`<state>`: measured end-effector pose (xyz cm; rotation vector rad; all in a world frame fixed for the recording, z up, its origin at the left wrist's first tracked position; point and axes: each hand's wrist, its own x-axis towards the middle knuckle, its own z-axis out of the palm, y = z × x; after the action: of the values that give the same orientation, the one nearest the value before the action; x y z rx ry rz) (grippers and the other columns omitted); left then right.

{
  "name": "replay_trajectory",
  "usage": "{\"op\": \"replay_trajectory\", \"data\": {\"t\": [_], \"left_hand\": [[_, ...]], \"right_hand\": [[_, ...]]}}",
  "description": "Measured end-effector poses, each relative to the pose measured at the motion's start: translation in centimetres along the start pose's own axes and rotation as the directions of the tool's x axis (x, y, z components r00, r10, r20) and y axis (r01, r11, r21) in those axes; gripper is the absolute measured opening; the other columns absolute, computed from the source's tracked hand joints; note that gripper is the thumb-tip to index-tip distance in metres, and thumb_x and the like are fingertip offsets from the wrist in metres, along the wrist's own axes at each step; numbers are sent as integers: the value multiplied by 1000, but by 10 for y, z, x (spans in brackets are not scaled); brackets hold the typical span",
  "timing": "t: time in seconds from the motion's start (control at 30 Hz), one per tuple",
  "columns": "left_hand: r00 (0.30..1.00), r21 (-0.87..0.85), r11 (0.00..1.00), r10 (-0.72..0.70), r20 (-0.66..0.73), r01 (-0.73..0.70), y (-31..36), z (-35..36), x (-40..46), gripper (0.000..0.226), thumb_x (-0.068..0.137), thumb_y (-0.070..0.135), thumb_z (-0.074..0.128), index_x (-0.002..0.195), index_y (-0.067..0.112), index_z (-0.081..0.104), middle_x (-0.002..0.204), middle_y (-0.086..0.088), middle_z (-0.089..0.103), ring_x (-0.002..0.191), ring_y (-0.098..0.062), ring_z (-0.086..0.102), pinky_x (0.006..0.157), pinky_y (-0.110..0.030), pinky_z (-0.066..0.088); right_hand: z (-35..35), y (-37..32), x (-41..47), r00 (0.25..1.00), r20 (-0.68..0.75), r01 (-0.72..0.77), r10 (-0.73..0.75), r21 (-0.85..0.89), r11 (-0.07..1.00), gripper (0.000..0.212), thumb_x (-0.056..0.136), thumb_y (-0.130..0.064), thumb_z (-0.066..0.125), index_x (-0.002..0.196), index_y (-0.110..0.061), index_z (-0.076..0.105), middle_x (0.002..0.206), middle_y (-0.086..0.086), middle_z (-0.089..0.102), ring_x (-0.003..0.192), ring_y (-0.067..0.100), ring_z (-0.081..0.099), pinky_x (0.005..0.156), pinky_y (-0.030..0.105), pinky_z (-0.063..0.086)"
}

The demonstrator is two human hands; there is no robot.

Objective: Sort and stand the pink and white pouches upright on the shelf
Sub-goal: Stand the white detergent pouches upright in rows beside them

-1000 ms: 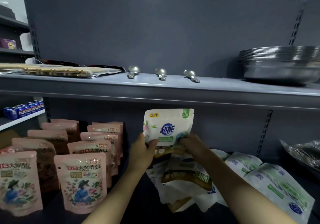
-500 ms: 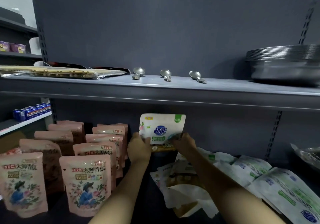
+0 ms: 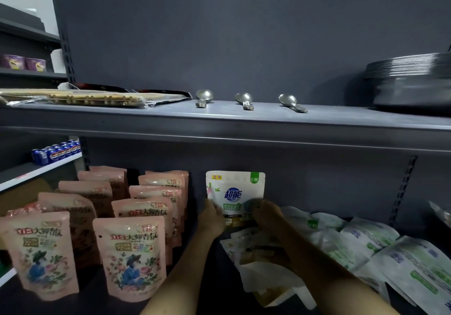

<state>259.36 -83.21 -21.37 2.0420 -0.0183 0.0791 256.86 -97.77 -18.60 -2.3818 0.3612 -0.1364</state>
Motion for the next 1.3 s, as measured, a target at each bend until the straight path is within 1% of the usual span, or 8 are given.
{"op": "replay_trajectory", "data": {"t": [0.13, 0.3, 0.4, 0.5, 0.77, 0.97, 1.17, 1.3], "left_hand": [[999, -75, 997, 23, 40, -20, -2, 2, 0, 17, 95, 9, 41, 105, 21, 33, 122, -12, 54, 101, -17, 51, 82, -28, 41], [989, -57, 996, 78, 126, -71, 0, 2, -2, 40, 92, 5, 42, 130, 14, 37, 126, -6, 53, 110, -18, 51, 88, -27, 41], [990, -60, 996, 66, 126, -59, 0, 2, 1, 36, 89, 2, 41, 122, 18, 41, 124, -7, 53, 106, -18, 50, 86, -27, 40], [994, -42, 999, 37, 103, -33, -4, 1, 5, 22, 88, 3, 43, 103, 18, 40, 119, -10, 56, 98, -17, 50, 81, -28, 42], [995, -38, 999, 24, 100, -20, -6, 0, 6, 24, 88, 6, 45, 112, 10, 47, 114, -8, 58, 98, -17, 52, 80, -28, 41], [994, 8, 999, 40, -101, -39, -2, 3, -6, 21, 89, 7, 50, 108, 11, 56, 112, -8, 60, 101, -24, 57, 78, -24, 41], [968, 202, 967, 107, 228, -155, -2, 12, -8, 20, 88, 12, 52, 72, 7, 62, 80, -6, 61, 85, -22, 59, 61, -20, 40], [912, 253, 945, 95, 398, -209, -5, 24, -13, 27, 88, 29, 56, 102, 10, 69, 107, -3, 67, 102, -19, 59, 81, -22, 44]], "right_hand": [[0, 1, 0, 999, -24, -30, 31, 49, 998, 36, 97, -21, 45, 125, -1, 50, 125, 18, 57, 116, 32, 54, 93, 34, 44], [-1, 8, 10, 995, 37, -98, 95, 97, 990, 48, 93, -31, 50, 132, -3, 43, 126, 16, 56, 115, 31, 56, 91, 31, 47], [9, 28, 42, 994, 94, -64, 62, 15, 998, 46, 90, -38, 52, 127, -11, 53, 121, 13, 63, 106, 28, 61, 91, 35, 52], [0, 19, 20, 996, 72, -51, 56, -63, 997, 42, 96, -31, 44, 128, -6, 52, 125, 14, 59, 112, 30, 58, 95, 35, 48], [-16, 12, -4, 1000, -7, 0, 0, -54, 999, 38, 94, -19, 46, 128, -3, 51, 127, 17, 58, 113, 31, 57, 87, 34, 48], [-30, 15, -18, 991, -51, 111, -123, -195, 974, 32, 92, -9, 45, 121, -6, 59, 123, 17, 60, 112, 32, 56, 79, 30, 43], [-39, 40, -26, 991, -44, 116, -130, -238, 964, 19, 89, -22, 51, 102, -13, 61, 113, 15, 62, 102, 28, 57, 78, 30, 44], [-39, 54, -32, 987, 84, 156, -134, -396, 905, 48, 88, -49, 53, 129, -24, 53, 132, 3, 56, 123, 25, 50, 103, 37, 37]]}}
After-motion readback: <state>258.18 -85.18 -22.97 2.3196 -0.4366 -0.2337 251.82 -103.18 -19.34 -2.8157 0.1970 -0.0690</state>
